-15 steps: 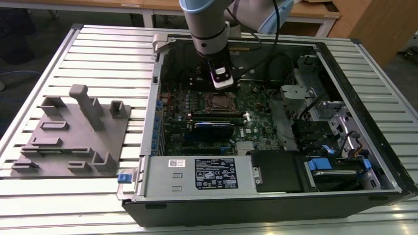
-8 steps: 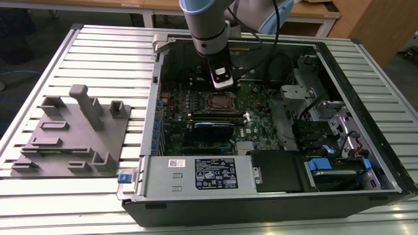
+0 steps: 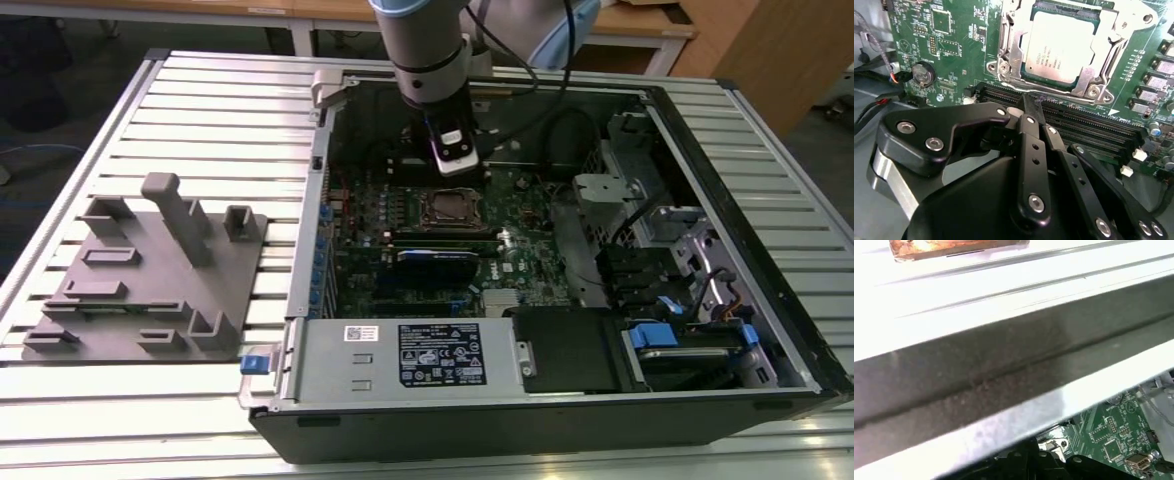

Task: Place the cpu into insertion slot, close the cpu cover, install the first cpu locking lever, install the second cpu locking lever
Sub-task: 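Install the first cpu locking lever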

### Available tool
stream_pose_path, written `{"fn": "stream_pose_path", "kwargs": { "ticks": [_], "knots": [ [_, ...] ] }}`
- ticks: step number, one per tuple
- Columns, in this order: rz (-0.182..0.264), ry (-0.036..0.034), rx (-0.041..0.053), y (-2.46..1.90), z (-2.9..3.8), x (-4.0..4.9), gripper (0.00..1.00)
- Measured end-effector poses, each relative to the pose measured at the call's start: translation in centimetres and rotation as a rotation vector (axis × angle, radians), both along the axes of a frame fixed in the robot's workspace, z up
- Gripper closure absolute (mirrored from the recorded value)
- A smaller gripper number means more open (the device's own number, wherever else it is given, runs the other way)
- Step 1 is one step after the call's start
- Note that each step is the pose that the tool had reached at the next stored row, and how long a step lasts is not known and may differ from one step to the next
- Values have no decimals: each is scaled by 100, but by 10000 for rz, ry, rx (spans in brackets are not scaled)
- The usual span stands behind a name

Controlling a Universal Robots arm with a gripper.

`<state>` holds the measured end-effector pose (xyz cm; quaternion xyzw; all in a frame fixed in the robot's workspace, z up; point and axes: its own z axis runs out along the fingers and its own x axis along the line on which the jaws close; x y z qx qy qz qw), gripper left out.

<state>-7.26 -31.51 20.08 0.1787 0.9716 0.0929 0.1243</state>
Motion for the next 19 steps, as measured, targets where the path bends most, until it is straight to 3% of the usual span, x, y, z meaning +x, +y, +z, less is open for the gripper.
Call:
{"fn": "stream_pose_path", "kwargs": {
  "ticks": [2,6,11,15,19],
  "knots": [
    [-9,-3,-111,1,18,1,90],
    [-28,0,-461,0,27,0,90],
    [-60,0,-983,0,28,0,90],
    [-61,0,-1023,0,50,0,90],
    [-79,0,-1021,0,138,1,90]
  ]
}}
